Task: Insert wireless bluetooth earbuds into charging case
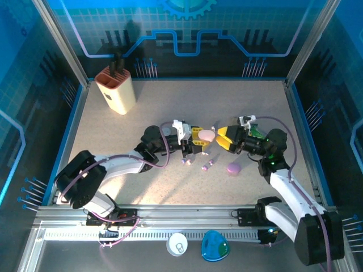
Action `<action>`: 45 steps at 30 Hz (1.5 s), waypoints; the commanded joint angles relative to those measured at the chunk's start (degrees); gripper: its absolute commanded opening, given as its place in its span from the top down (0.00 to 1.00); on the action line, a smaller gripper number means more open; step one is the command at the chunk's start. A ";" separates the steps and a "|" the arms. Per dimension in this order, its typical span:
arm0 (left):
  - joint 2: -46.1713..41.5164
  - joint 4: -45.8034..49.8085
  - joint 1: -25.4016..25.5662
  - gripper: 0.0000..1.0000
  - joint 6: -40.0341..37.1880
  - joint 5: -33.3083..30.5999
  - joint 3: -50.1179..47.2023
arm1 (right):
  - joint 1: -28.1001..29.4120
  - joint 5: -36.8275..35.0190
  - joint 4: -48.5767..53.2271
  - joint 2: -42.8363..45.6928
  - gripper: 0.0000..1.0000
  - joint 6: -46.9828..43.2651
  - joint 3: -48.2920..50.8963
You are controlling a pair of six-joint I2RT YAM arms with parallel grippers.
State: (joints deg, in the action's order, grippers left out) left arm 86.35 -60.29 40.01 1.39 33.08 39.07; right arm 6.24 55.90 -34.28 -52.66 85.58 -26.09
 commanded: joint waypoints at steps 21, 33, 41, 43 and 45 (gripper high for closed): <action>-6.44 6.93 -0.71 0.63 -1.57 -0.41 -4.09 | 21.56 -33.45 59.04 0.89 0.08 -88.92 -29.18; -8.17 8.72 -0.65 0.63 -1.53 0.99 -4.32 | 26.19 -44.72 52.82 -3.90 0.08 -90.77 -29.63; -8.91 9.76 -0.68 0.63 -2.11 1.12 -4.26 | 26.19 -46.75 51.40 -3.23 0.07 -91.07 -29.34; -8.91 9.64 -0.66 0.63 -2.01 1.70 -4.26 | 26.19 -47.62 51.64 -3.34 0.07 -90.77 -29.49; -8.92 9.54 -0.65 0.63 -1.88 2.24 -4.35 | 26.16 -49.14 51.85 -3.69 0.07 -89.87 -29.79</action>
State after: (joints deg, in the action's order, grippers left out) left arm 79.48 -48.75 39.16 0.97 32.40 35.40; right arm 32.21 11.09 17.82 -56.42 -4.54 -55.48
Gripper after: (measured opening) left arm 0.372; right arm 0.925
